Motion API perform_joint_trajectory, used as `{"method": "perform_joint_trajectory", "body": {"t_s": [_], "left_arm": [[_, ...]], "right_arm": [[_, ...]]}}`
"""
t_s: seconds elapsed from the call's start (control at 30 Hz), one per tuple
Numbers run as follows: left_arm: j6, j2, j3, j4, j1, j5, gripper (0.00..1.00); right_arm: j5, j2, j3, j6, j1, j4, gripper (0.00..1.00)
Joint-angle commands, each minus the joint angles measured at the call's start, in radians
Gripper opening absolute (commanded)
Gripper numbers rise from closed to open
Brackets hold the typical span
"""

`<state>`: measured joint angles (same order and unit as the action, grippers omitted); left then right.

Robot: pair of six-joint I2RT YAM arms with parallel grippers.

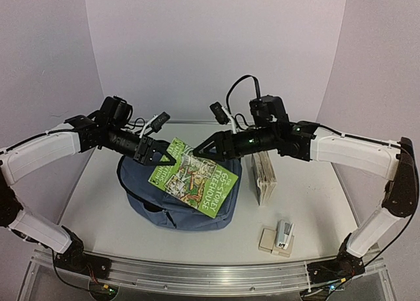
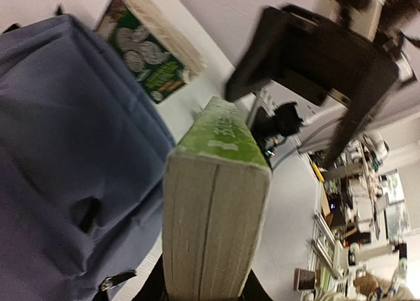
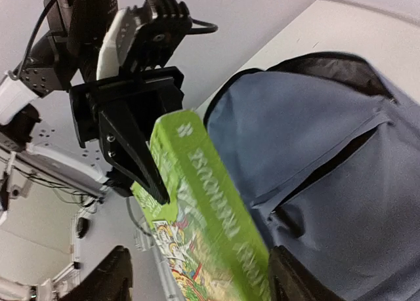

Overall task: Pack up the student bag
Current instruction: Pick up the book from the center of the board, then place the book in the student bag.

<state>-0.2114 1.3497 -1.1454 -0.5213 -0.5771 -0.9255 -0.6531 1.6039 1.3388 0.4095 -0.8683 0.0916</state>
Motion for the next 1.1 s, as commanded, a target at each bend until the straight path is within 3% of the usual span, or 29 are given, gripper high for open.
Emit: {"method": "perform_joint_trajectory", "body": {"t_s": [0.0,0.23,0.5,0.77,1.07], "left_arm": [[-0.135,-0.079,0.0,0.086,0.17,0.104,0.0],[-0.269,-0.189,0.041,0.15,0.371,0.209,0.0],[-0.423,-0.27,0.134,0.183,0.601,0.401,0.0],[-0.448,-0.411,0.174,0.171,0.616,0.596,0.0],[-0.459,-0.495,0.158,0.12,0.616,0.628,0.0]], "right_arm": [[0.283,-0.06,0.013,-0.047,-0.07,-0.028,0.75],[0.663,0.017,0.091,-0.126,-0.251,-0.02,0.88],[0.874,0.36,0.404,-0.156,-0.401,0.021,0.9],[0.937,0.682,0.728,-0.187,-0.426,0.058,0.95],[0.958,0.89,0.883,-0.272,-0.434,0.064,0.98]]}}
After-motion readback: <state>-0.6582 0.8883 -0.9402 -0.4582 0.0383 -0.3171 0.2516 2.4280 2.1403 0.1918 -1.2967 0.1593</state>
